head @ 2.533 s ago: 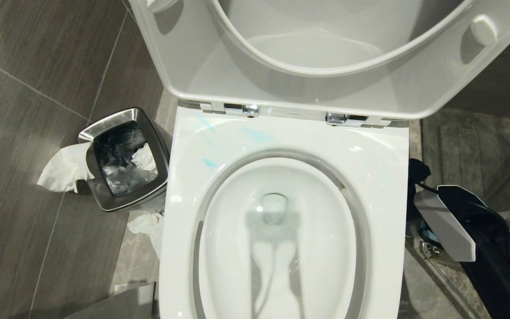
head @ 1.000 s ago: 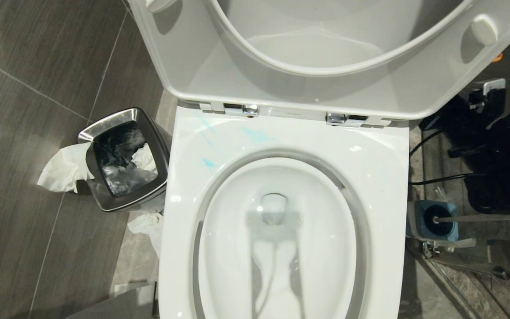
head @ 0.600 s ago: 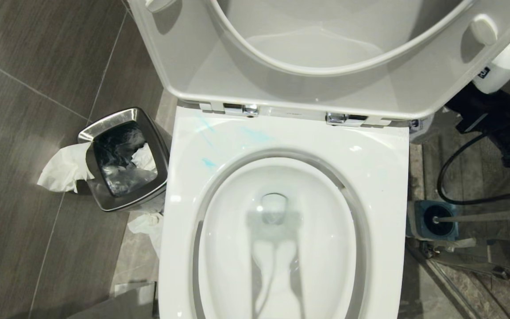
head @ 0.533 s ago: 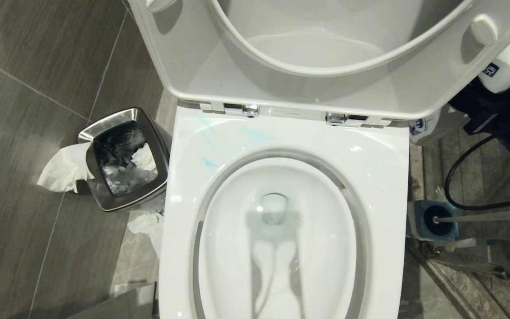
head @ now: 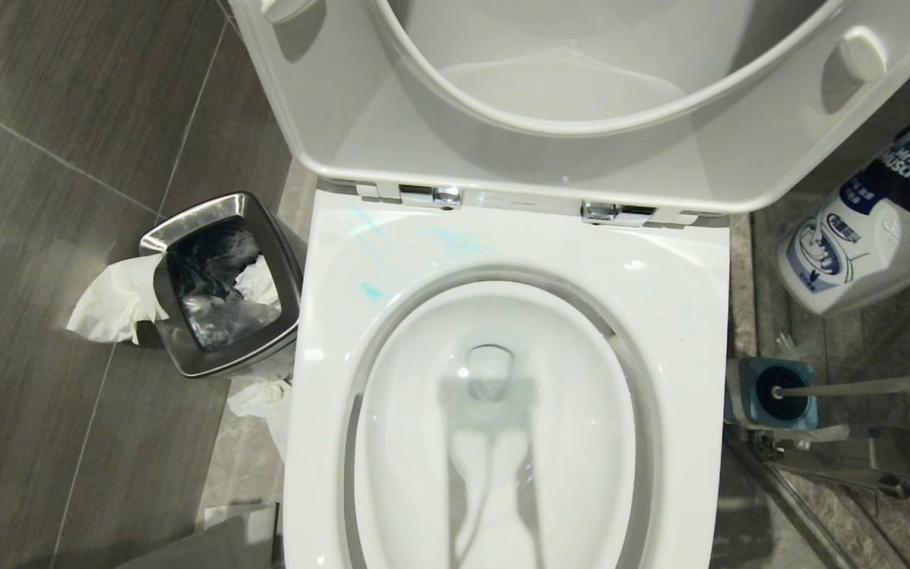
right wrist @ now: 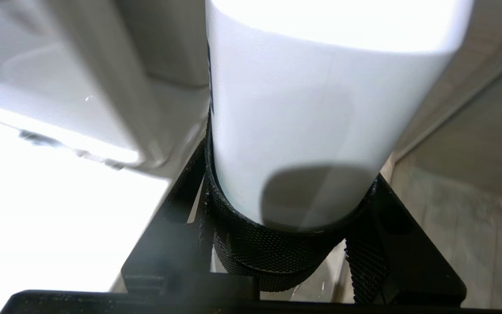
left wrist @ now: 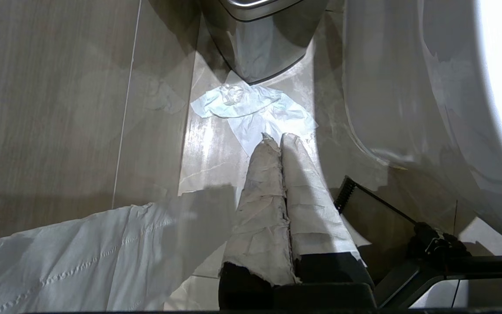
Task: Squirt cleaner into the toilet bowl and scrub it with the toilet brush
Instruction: Pour in the cleaning agent
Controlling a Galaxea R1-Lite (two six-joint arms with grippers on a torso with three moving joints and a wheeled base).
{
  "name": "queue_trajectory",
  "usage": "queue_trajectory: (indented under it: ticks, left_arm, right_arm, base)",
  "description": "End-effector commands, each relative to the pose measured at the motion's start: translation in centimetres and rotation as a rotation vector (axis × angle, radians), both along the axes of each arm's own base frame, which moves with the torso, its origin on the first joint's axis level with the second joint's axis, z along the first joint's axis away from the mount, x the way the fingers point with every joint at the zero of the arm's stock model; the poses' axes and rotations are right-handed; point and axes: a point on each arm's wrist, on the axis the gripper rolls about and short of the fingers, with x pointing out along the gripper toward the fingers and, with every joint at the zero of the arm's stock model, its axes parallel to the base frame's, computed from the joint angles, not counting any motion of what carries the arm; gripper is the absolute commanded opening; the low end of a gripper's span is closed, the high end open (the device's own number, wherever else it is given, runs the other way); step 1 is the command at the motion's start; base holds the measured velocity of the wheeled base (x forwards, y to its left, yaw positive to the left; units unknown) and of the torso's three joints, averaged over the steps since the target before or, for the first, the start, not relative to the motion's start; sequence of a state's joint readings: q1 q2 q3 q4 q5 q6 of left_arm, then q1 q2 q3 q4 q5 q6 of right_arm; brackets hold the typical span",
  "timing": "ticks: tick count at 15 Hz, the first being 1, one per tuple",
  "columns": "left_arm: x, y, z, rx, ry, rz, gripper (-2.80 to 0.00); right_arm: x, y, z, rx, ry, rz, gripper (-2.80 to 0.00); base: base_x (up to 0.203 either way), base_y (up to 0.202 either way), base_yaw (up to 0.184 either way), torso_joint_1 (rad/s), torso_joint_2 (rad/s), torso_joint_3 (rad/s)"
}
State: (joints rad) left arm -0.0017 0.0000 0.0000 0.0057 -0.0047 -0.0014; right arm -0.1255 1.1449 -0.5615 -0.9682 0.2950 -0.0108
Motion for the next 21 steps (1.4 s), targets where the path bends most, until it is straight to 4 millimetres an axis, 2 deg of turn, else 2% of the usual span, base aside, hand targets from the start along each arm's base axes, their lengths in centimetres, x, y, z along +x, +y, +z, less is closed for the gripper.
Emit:
queue_trajectory:
  ticks: [1, 4, 6, 8, 19, 21]
  left_arm:
    - [0.0, 0.0, -0.1, 0.000, 0.005, 0.000, -2.80]
    - [0.0, 0.0, -0.1, 0.000, 0.005, 0.000, -2.80]
    - [0.0, 0.0, -0.1, 0.000, 0.005, 0.000, -2.80]
    - [0.0, 0.0, -0.1, 0.000, 0.005, 0.000, -2.80]
    - [0.0, 0.0, -0.1, 0.000, 0.005, 0.000, -2.80]
    - [0.0, 0.0, -0.1, 0.000, 0.005, 0.000, -2.80]
  right_arm:
    - [-5.5, 0.7, 0.8, 0.000, -0.027, 0.006, -2.80]
    - [-9.8, 1.2, 0.3, 0.024, 0.059, -0.001, -2.80]
    - [-12.5, 1.5, 0.7, 0.030, 0.077, -0.006, -2.80]
    - [-13.7, 1.7, 1.2, 0.024, 0.049, -0.009, -2.80]
    - [-13.7, 1.7, 0.9, 0.017, 0.076, -0.013, -2.80]
    - [-13.5, 1.7, 0.8, -0.040, 0.068, -0.043, -2.80]
  base:
    - [0.000, 0.000, 0.000, 0.000, 0.00, 0.000]
    - [0.000, 0.000, 0.000, 0.000, 0.00, 0.000]
    - [0.000, 0.000, 0.000, 0.000, 0.00, 0.000]
    - [0.000, 0.000, 0.000, 0.000, 0.00, 0.000]
    - [0.000, 0.000, 0.000, 0.000, 0.00, 0.000]
    - [0.000, 0.000, 0.000, 0.000, 0.00, 0.000]
